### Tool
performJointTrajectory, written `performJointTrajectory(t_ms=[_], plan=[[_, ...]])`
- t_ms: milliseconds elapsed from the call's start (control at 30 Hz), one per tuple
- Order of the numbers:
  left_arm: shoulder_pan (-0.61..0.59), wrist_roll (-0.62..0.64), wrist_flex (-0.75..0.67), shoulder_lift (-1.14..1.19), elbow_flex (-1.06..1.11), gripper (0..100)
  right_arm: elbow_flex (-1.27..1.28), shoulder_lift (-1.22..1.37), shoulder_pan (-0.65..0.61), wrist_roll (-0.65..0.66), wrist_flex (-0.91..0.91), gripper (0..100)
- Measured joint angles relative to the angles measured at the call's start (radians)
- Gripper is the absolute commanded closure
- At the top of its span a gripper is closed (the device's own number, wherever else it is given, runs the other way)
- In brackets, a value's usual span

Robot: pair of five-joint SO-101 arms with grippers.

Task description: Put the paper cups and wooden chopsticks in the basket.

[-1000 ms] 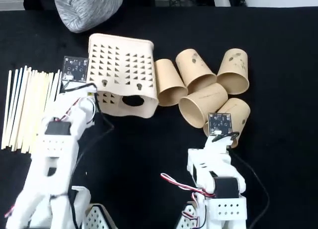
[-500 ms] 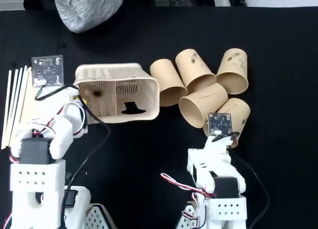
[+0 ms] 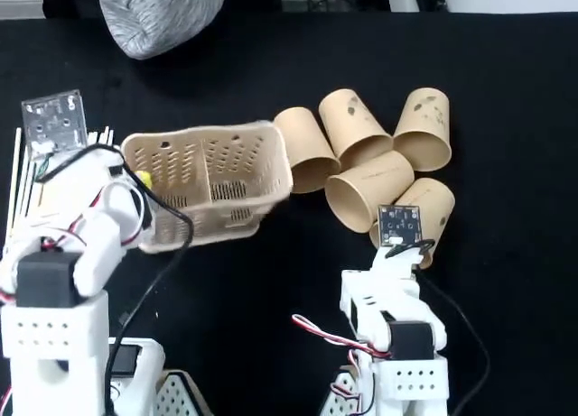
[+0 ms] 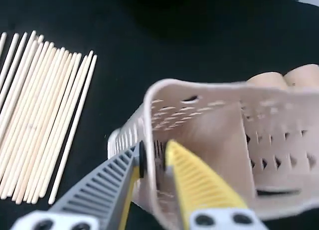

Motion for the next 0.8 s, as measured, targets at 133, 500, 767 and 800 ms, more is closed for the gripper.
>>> performJointTrajectory(t_ms=[133, 500, 767, 800], plan=[[-0.061, 0.008, 0.0, 0.081, -0.009, 80, 0.0, 0.0, 0.0, 0.0, 0.0, 98.6], [-0.08, 0.008, 0.16, 0.115, -0.196, 70, 0.0, 0.0, 0.0, 0.0, 0.0, 98.5], [-0.08, -0.014, 0.328, 0.114, -0.477, 71, 0.0, 0.0, 0.0, 0.0, 0.0, 98.4], [-0.08, -0.026, 0.341, 0.114, -0.512, 71, 0.0, 0.0, 0.0, 0.008, 0.0, 98.4]])
